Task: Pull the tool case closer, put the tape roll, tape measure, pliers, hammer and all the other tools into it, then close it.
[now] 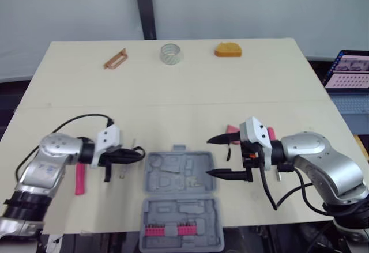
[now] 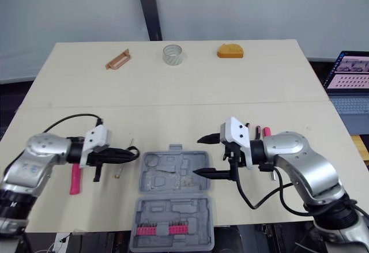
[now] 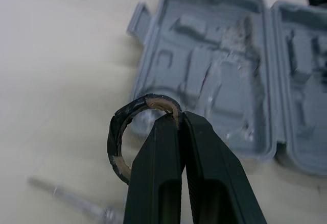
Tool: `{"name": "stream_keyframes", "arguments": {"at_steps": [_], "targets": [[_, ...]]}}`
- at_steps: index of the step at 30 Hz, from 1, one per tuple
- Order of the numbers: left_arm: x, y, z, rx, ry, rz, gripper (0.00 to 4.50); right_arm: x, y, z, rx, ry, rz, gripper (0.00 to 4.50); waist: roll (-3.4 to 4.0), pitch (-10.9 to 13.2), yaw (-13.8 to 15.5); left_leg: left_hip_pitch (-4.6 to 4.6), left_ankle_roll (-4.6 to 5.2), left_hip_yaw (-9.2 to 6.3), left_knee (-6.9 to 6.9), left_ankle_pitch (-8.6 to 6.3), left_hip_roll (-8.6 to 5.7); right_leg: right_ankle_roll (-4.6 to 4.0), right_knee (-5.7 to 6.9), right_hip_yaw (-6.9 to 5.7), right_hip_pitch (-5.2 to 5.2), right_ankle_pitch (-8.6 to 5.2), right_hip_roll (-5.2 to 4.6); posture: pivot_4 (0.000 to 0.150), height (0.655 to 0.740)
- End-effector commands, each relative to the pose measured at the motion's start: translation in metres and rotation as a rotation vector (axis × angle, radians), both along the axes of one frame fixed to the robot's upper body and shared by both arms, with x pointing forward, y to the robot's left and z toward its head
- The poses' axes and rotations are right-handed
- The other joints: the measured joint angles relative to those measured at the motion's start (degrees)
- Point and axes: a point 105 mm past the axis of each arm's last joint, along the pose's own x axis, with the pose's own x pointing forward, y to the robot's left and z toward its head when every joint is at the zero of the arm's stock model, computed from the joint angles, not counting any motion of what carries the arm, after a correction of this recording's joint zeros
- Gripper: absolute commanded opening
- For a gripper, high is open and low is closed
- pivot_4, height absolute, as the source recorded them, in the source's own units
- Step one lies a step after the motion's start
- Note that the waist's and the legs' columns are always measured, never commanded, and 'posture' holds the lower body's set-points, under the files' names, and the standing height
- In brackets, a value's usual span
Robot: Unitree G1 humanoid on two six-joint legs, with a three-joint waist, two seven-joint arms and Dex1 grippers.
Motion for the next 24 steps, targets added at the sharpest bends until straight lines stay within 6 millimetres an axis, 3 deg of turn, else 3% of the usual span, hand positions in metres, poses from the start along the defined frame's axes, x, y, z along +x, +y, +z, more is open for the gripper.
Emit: {"name": "stream_keyframes", "arguments": {"at_steps": [1,12,24], "targets": [[-0.001,-0.013,0.004,-0.023,0.041,-0.060,0.05,-0.004,0.002,0.009,0.011,-0.054,-0.007,4.50,0.00,0.0,0.0,-0.01,0.00,0.00,0.00,0.00,0.00,0.00,0.00,-0.01,0.00,0.00,0.00,0.150,0.7400],[0.008,-0.027,-0.016,0.010,0.169,-0.066,0.05,-0.010,0.003,0.007,0.022,-0.055,-0.067,4.50,-0.02,0.0,0.3,-0.28,0.09,-0.08,0.30,-0.05,0.00,0.00,-0.01,-0.06,-0.08,0.00,0.00,0.150,0.7400],[0.017,-0.032,-0.027,0.038,0.159,-0.063,0.05,-0.011,0.003,0.004,0.028,-0.051,-0.092,4.50,-0.02,0.0,0.5,-0.32,0.11,-0.08,0.36,-0.07,-0.01,0.01,-0.01,-0.06,-0.08,0.01,0.00,0.150,0.7400]]}}
